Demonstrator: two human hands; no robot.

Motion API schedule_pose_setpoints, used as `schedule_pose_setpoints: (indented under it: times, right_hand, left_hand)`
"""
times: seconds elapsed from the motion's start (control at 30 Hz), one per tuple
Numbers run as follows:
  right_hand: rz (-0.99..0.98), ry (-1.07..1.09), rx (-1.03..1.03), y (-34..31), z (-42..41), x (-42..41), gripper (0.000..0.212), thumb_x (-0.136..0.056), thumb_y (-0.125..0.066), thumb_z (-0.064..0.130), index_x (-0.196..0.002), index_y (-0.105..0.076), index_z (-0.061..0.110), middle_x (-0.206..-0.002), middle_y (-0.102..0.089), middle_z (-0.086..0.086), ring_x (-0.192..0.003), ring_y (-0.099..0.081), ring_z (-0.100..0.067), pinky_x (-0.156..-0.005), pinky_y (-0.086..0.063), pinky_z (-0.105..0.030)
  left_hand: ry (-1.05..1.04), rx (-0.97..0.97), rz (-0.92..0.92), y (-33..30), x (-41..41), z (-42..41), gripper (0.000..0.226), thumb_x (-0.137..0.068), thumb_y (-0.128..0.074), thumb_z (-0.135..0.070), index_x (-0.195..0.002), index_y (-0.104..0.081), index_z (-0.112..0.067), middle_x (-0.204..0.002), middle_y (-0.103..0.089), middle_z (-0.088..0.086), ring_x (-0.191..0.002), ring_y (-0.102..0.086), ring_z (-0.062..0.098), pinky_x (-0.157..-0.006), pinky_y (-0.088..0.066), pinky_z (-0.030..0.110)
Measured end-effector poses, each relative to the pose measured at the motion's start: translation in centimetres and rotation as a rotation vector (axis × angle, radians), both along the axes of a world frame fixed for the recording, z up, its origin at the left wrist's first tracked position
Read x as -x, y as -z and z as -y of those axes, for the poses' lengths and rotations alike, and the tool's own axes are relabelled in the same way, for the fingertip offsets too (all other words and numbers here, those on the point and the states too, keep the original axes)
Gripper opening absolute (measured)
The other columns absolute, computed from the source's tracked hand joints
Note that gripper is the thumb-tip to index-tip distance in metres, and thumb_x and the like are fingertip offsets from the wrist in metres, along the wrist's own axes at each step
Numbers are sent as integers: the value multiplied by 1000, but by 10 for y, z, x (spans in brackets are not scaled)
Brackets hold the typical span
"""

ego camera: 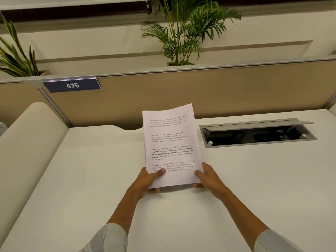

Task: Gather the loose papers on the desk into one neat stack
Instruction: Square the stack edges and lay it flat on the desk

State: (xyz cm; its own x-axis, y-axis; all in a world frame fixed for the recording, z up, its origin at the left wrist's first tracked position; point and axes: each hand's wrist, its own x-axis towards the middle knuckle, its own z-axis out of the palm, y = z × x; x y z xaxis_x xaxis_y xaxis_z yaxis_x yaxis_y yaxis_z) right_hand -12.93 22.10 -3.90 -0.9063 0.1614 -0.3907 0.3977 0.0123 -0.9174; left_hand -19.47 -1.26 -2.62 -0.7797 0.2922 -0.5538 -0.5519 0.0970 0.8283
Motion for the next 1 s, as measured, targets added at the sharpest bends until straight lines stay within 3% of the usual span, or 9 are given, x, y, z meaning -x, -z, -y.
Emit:
schedule_pose_setpoints:
  times: [0.2, 0.37, 0.47, 0.57, 0.63, 0.7, 0.83, 0.9, 1.0]
  right_hand:
    - [-121, -78, 14, -22, -18, -8, 36, -93, -58, 7, -128, -60, 19, -126, -68, 1, -111, -66, -17, -96, -54, -40]
    - [-283, 130, 207, -64, -22, 4, 38, -85, -70, 10, -122, -61, 14, -117, -72, -6, -104, -70, -27, -86, -58, -51]
    - [-373, 189, 323, -92, -23, 10, 32, -83, -70, 2, -114, -65, 11, -112, -74, -8, -101, -71, -29, -84, -59, -48]
    - [-450, 217, 352, -103, -27, 9, 37, -78, -70, -5, -109, -65, 16, -109, -74, -4, -101, -71, -26, -83, -60, -42]
    - [-489, 214, 360, -103, -35, 6, 46, -77, -70, -6, -117, -59, 15, -114, -70, -8, -105, -69, -26, -84, -59, -43]
    - [-495, 196, 360, -99, -47, 2, 54, -75, -73, 1, -123, -56, 16, -116, -67, -10, -106, -68, -25, -83, -59, -45]
    - [-397, 125, 317, -89, -74, -9, 60, -57, -92, 23, -110, -64, 13, -105, -69, -11, -102, -66, -32, -71, -61, -37]
    - [-356, 69, 259, -81, -83, -14, 49, -60, -89, 25, -102, -69, 10, -100, -70, -12, -99, -65, -34, -69, -60, -35]
    - [-314, -46, 42, -73, -86, -20, 57, -54, -92, 41, -100, -74, 13, -101, -74, -10, -95, -69, -30, -79, -59, -41]
  left_hand:
    - [76, -6, -217, -14, -7, 5, 33, -83, -75, -25, -113, -68, -14, -108, -76, 7, -90, -73, 35, -45, -56, 36]
    - [228, 96, -379, -27, -16, 12, 31, -86, -72, -24, -116, -67, -16, -107, -76, 3, -85, -75, 26, -46, -56, 34]
    - [357, 187, -478, -46, -10, 19, 35, -85, -71, -31, -116, -67, -16, -108, -76, 0, -88, -74, 24, -46, -57, 35]
    - [399, 347, -580, -86, 9, 32, 46, -76, -72, -40, -110, -70, -10, -102, -75, 4, -69, -71, 18, -41, -53, 33]
    - [455, 500, -657, -117, 20, 39, 33, -78, -74, -37, -95, -71, -10, -82, -71, 2, -47, -61, 10, -38, -48, 28]
    - [532, 657, -729, -147, 26, 40, 14, -84, -72, -28, -75, -65, -20, -65, -60, -4, -37, -51, 9, -37, -43, 23]
    - [676, 883, -895, -182, 30, 34, 29, -87, -69, -28, -61, -56, -33, -65, -58, -13, -55, -57, 11, -47, -43, 22]
    - [740, 1013, -967, -184, 32, 35, 13, -86, -66, -34, -74, -68, -29, -74, -67, -8, -68, -64, 17, -56, -50, 30]
    - [785, 1095, -1067, -180, 28, 31, 12, -84, -63, -33, -86, -74, -27, -76, -69, -7, -71, -64, 18, -57, -46, 27]
